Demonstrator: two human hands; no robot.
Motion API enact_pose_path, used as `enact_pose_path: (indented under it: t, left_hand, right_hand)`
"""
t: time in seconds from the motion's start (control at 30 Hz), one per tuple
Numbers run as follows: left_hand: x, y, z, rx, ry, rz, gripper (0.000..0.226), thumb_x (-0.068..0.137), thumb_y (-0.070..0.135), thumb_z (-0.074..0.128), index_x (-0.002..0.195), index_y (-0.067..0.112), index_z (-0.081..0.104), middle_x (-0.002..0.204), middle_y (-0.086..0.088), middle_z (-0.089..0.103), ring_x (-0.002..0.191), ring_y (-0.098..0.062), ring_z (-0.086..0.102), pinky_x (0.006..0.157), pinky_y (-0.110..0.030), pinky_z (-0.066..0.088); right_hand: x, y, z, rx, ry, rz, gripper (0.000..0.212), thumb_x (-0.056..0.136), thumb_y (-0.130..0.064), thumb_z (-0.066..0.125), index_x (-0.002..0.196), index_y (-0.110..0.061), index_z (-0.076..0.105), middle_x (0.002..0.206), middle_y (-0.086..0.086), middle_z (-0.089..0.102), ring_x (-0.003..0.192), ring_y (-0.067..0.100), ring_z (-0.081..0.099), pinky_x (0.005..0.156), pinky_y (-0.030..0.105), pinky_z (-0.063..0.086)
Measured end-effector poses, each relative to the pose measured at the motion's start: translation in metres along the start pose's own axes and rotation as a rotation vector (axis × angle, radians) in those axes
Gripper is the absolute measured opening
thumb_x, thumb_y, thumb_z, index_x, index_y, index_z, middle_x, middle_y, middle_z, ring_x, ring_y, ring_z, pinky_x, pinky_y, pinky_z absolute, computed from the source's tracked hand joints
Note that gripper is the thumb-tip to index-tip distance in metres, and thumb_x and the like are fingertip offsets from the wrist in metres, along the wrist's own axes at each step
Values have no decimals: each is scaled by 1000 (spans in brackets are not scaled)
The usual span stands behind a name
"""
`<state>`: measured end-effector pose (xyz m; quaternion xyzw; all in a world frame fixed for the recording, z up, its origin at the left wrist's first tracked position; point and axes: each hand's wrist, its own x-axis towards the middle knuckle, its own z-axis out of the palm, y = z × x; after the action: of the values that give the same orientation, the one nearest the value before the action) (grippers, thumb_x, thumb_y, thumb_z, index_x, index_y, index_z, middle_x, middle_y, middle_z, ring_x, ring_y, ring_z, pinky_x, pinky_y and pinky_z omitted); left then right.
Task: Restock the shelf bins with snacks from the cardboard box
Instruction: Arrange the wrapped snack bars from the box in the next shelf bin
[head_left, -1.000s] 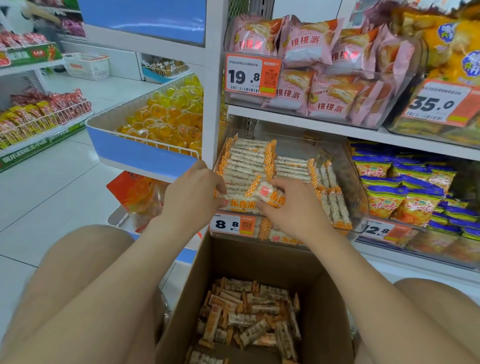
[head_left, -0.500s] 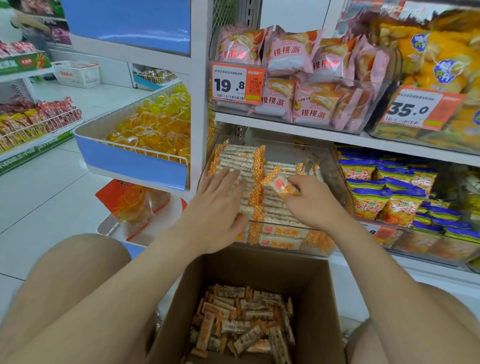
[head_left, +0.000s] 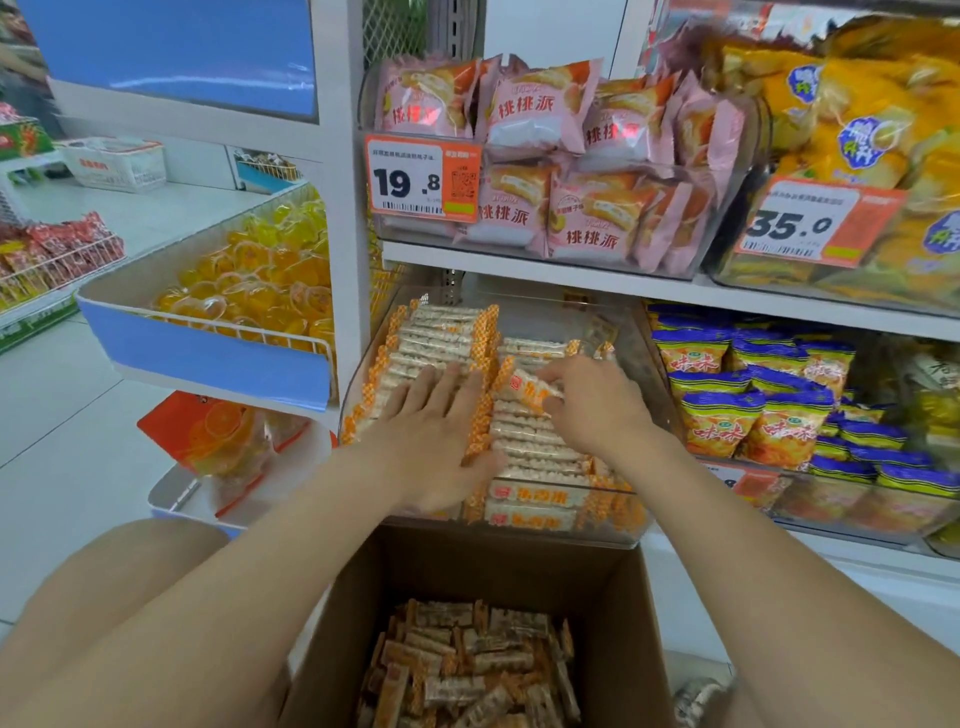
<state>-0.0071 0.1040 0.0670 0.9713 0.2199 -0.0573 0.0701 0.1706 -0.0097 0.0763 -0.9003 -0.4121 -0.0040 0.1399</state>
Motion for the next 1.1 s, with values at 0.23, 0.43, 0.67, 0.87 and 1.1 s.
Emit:
enact_pose_path:
  t: [0.23,0.43,0.67,0.87,1.1]
  left_hand:
    - [43,-5,-41,-94,56,13,88,100,74,12,168,19,8,175,-5,-7,161,-25,-12,129,-53,-3]
    - [103,-9,-40,-37,69,37,72,107,62,22,168,25,6,175,1,-9,161,-24,-12,129,-55,-1]
    - [141,-17,-44,80,2,-56,68,103,67,12,164,39,19,175,11,-5,161,-31,-4,125,-67,2]
    - [146,-26,-45,36,-27,-146,72,103,68,15,166,34,8,175,9,-5,161,-33,-1,125,-67,4]
    - [129,-33,-33,-85,68,-107,71,104,67,20,166,38,2,176,1,-8,160,-31,-13,126,-60,-8]
  right_hand:
    - [38,9,2,-169,243,3,28,97,-13,69,124,-20,69,110,15,72,119,38,59,96,47,48]
    - [79,19,27,-144,302,121,38,99,-1,58,130,-20,66,128,16,66,132,41,46,104,50,44]
    - [115,25,45,-111,349,131,42,101,-8,53,134,-28,68,136,18,58,131,42,42,112,47,35]
    - [119,31,52,-44,324,-89,60,87,6,64,135,-29,70,127,17,64,124,43,52,105,47,49]
    - [106,26,46,-22,168,-150,67,87,0,61,150,-22,56,140,16,50,134,38,41,108,46,45]
